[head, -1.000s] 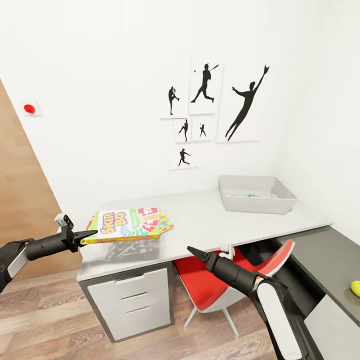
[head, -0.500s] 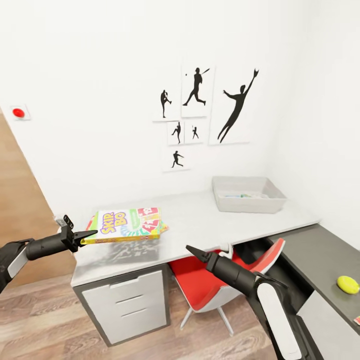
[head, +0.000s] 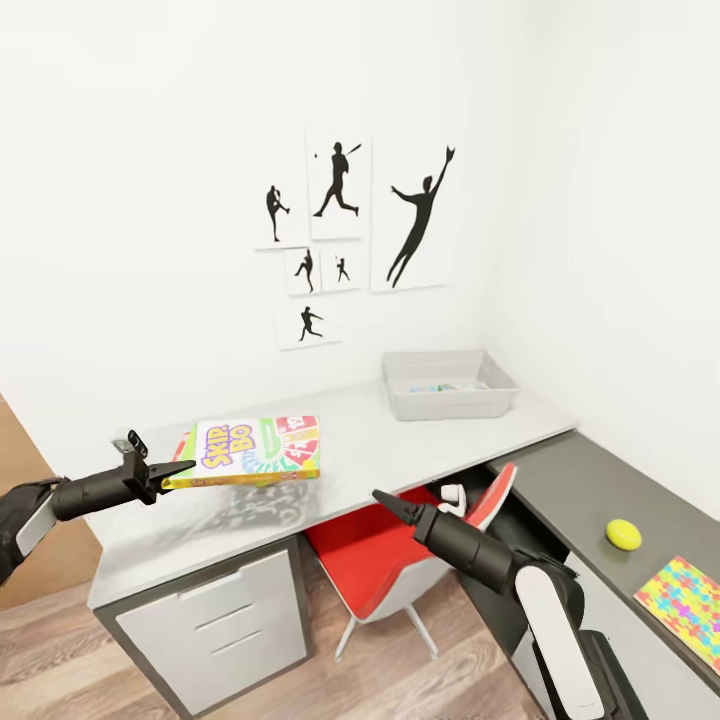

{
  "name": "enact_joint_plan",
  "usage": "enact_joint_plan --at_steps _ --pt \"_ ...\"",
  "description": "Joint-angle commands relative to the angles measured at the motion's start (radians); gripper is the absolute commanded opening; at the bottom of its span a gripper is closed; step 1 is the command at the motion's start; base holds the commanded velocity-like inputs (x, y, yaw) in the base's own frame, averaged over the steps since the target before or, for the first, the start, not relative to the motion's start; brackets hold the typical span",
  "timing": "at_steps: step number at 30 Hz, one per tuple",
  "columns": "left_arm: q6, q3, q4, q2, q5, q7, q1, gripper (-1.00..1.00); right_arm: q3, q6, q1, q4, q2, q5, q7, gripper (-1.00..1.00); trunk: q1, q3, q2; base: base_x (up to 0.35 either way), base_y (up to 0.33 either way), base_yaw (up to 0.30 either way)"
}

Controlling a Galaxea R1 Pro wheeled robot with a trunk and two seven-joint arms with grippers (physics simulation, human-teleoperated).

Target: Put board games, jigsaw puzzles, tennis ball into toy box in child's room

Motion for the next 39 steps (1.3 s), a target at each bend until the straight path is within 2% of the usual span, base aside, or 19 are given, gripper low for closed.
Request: enact_joint_plan --at_steps 1,28,32,39 --pt "0.01 -0.005 0.0 0.001 0.004 -0.007 -0.001 -1.0 -0.001 0.005 -0.001 0.0 0.001 0.0 0.002 1.0 -0.004 0.002 0.006 0.0 0.0 -0.275" --pt "0.01 -0.005 0.0 0.001 0.002 -0.007 -0.001 -1.0 -0.001 0.005 -0.002 0.0 0.001 0.001 0.003 1.0 -0.107 0.094 0.195 0.0 0.0 -0.269" --pt "0.01 -0.005 0.0 0.001 0.002 -0.007 -0.001 -1.0 -0.004 0.001 -0.003 0.0 0.001 0.003 0.002 1.0 -0.123 0.107 0.223 0.0 0.0 -0.084" --pt "0.01 -0.005 0.0 0.001 0.002 -0.007 -0.001 -1.0 -0.008 -0.055 -0.004 0.0 -0.003 0.003 0.0 1.0 -0.149 0.129 0.272 0.0 0.0 -0.01"
